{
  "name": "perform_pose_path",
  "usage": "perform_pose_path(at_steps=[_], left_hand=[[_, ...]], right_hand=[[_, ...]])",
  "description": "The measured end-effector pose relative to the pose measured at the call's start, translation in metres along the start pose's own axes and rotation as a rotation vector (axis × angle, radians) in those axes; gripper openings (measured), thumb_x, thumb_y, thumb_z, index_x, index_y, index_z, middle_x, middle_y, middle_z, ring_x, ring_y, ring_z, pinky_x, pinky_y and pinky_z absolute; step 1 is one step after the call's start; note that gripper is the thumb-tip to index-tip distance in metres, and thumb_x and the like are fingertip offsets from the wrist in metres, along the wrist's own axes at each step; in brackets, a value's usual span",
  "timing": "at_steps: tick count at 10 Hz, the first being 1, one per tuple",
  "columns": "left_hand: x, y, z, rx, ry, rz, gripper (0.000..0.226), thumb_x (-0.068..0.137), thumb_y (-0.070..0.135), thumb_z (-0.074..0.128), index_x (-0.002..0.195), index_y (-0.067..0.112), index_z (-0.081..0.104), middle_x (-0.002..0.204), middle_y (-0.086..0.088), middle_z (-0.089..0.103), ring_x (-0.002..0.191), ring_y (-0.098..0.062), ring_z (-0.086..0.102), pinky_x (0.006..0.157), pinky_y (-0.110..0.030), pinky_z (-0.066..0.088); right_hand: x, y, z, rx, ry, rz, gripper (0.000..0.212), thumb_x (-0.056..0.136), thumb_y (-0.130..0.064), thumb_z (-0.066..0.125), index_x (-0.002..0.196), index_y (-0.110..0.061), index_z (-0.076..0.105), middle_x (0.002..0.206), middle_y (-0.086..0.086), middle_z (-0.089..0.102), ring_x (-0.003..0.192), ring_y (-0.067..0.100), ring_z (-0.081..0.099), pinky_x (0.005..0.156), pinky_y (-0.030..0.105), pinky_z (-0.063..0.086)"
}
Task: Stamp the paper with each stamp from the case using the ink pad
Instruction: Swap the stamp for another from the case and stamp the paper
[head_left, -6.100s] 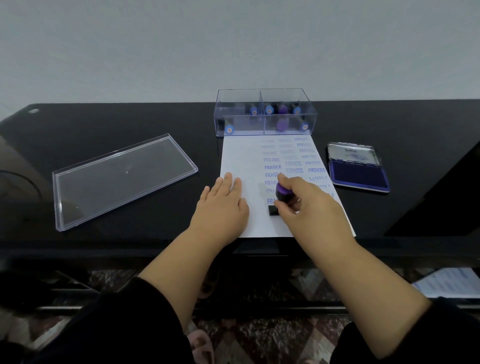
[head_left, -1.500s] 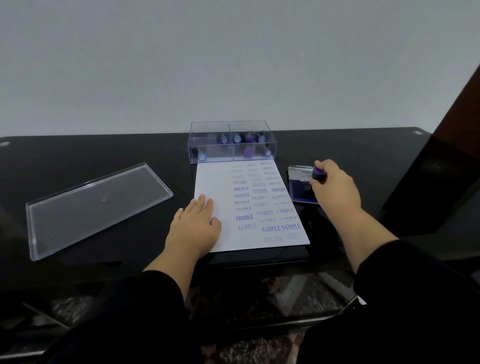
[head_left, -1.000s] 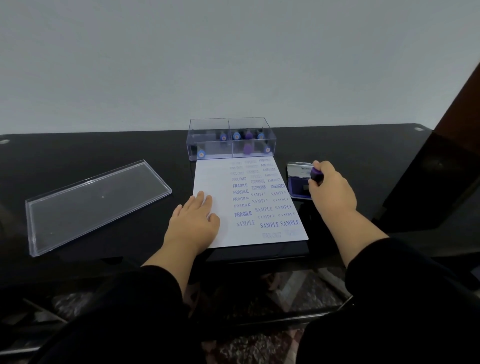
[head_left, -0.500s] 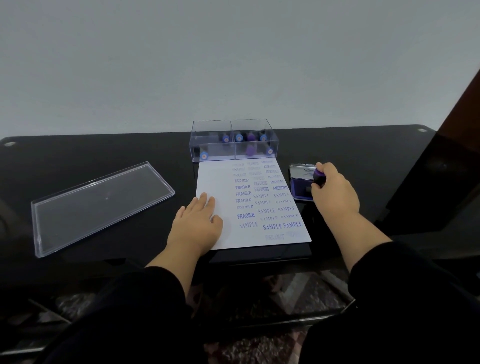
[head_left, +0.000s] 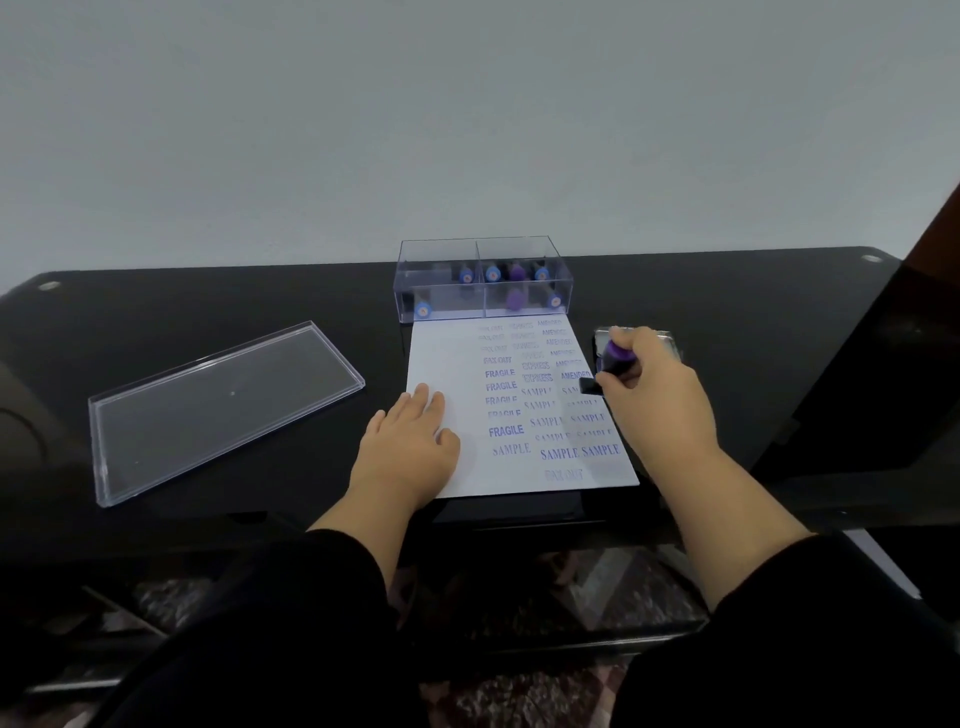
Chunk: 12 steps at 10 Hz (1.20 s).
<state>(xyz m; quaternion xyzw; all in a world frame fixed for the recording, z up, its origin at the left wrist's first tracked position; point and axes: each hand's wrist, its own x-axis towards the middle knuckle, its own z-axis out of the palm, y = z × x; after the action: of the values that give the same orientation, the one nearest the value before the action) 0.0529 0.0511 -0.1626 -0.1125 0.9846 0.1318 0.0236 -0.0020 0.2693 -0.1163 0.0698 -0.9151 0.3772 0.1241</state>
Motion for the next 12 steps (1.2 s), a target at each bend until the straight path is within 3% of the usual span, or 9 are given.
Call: perform_pose_path(at_steps=[2,4,6,12], left_hand=[[-0.001,0.0,0.0,-0.014,0.012,0.004,0.055,0.1,0.028,0.021,0.153,0.02,0.009,0.16,0.002,-0.001,0.147,-0.015,0.0,0.118,-0.034,-0.001],[0.001,-0.002,0.001,0.005,0.004,0.006,0.055,0.1,0.029,0.02,0.153,0.02,0.008,0.16,0.001,-0.002,0.147,-0.015,0.0,0.118,-0.035,-0.001],[0.001,-0.002,0.001,-0.004,0.006,0.006,0.055,0.1,0.028,0.021,0.153,0.02,0.008,0.16,0.001,-0.001,0.147,-0.015,0.0,0.118,-0.034,-0.001],[0.002,-0.003,0.002,-0.011,0.007,0.005,0.055,0.099,0.027,0.021,0.153,0.019,0.009,0.16,0.001,-0.001,0.147,-0.015,0.0,0.118,-0.035,-0.001]], right_hand=[[-0.03,-0.021,0.008,0.018,-0.121,-0.048,0.035,0.091,-0.019,0.06,0.124,-0.028,0.051,0.093,-0.008,0.061,0.086,0.015,0.06,0.07,0.028,0.047],[-0.053,-0.03,0.016,0.04,-0.193,-0.074,0.037,0.089,-0.02,0.06,0.123,-0.032,0.053,0.092,-0.019,0.055,0.09,0.009,0.059,0.074,0.022,0.042],[-0.062,-0.034,0.023,-0.001,-0.259,-0.102,0.036,0.09,-0.023,0.059,0.124,-0.033,0.052,0.116,-0.016,0.06,0.098,0.009,0.059,0.079,0.023,0.045],[-0.068,-0.037,0.034,-0.108,-0.302,-0.119,0.041,0.093,-0.024,0.053,0.132,-0.037,0.045,0.121,-0.018,0.056,0.1,0.009,0.055,0.081,0.022,0.04]])
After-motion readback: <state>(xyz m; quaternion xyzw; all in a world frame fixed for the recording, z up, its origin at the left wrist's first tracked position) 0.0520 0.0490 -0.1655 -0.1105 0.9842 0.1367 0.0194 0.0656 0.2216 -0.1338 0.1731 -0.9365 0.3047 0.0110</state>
